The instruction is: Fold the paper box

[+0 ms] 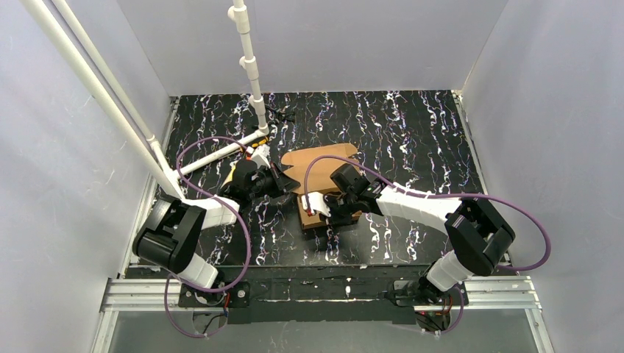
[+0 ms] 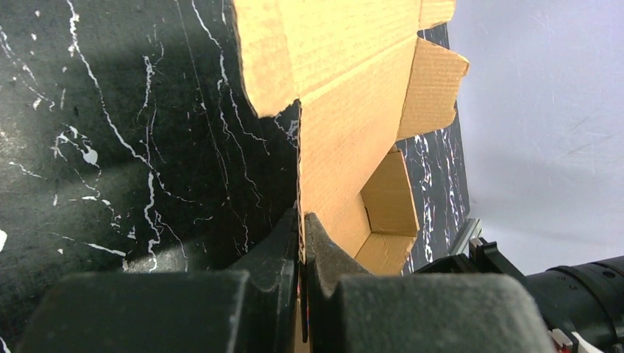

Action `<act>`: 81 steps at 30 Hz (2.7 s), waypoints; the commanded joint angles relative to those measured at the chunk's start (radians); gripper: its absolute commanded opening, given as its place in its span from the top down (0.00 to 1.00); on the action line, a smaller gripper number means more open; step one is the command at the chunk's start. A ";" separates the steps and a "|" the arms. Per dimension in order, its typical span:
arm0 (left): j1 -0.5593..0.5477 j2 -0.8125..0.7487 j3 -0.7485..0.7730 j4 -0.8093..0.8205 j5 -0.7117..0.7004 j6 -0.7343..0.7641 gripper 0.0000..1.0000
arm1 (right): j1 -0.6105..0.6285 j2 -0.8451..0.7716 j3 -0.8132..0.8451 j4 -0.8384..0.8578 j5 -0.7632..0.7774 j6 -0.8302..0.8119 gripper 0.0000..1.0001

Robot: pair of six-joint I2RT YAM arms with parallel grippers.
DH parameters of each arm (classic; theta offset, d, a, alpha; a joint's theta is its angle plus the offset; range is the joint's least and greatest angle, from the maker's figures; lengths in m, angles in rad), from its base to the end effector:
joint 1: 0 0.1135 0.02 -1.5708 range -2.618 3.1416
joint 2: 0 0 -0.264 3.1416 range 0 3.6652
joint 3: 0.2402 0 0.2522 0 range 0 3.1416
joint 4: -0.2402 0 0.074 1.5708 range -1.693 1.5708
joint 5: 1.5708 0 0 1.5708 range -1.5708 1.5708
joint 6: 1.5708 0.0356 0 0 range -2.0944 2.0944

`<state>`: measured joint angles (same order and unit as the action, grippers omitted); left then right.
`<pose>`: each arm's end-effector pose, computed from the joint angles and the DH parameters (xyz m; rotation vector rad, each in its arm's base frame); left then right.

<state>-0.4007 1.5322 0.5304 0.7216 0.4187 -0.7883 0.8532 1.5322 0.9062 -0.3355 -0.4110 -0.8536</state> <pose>0.2657 -0.1283 0.1738 -0.0706 2.0061 -1.1846 0.1895 0.2388 0.1950 -1.9810 1.5121 0.5182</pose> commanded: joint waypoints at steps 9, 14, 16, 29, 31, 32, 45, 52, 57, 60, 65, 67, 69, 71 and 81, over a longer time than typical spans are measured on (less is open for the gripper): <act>-0.007 -0.065 -0.094 0.022 0.111 0.067 1.00 | -0.040 0.023 0.025 0.110 0.061 0.164 0.86; -0.008 -0.096 -0.113 0.025 0.089 0.056 1.00 | -0.040 0.053 0.044 0.095 0.065 0.178 0.83; -0.009 -0.104 -0.115 0.025 0.082 0.054 1.00 | -0.040 0.049 0.044 0.090 0.059 0.172 0.78; -0.009 -0.114 -0.118 0.025 0.008 0.037 1.00 | -0.035 0.017 0.076 -0.041 -0.119 0.078 0.29; -0.010 -0.114 -0.118 0.025 -0.003 0.030 1.00 | -0.016 0.035 0.085 -0.028 -0.109 0.091 0.29; -0.009 -0.115 -0.118 0.024 -0.007 0.027 1.00 | -0.001 0.040 0.084 -0.012 -0.095 0.101 0.29; -0.009 -0.149 -0.125 0.024 0.011 0.021 1.00 | 0.079 0.102 0.079 0.235 0.200 0.321 0.47; -0.010 -0.182 -0.127 0.021 -0.019 0.113 1.00 | -0.018 0.020 0.168 -0.153 -0.096 0.012 0.22; -0.010 -0.201 -0.110 0.004 -0.056 0.191 1.00 | -0.268 -0.118 0.138 -0.258 -0.346 -0.042 0.02; -0.010 -0.193 -0.103 0.001 -0.059 0.214 1.00 | -0.386 -0.179 0.053 -0.031 -0.258 0.226 0.01; -0.023 -0.184 -0.097 -0.001 -0.068 0.246 1.00 | -0.540 -0.081 -0.012 0.176 -0.183 0.586 0.09; -0.030 -0.188 -0.096 -0.002 -0.077 0.252 1.00 | -0.541 -0.032 0.002 0.175 -0.189 0.642 0.23; -0.037 -0.189 -0.095 -0.003 -0.089 0.254 1.00 | -0.534 -0.024 -0.042 0.260 -0.112 0.702 0.30; -0.043 -0.193 -0.095 -0.008 -0.103 0.256 1.00 | -0.522 -0.011 -0.061 0.295 -0.077 0.730 0.37; -0.070 -0.184 -0.080 -0.034 -0.165 0.263 1.00 | -0.442 -0.006 -0.060 0.326 0.028 0.748 0.43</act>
<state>-0.4496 1.3643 0.4194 0.7067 0.2768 -0.5522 0.3954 1.5391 0.8310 -0.0780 -0.4217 -0.1455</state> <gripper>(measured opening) 0.016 0.566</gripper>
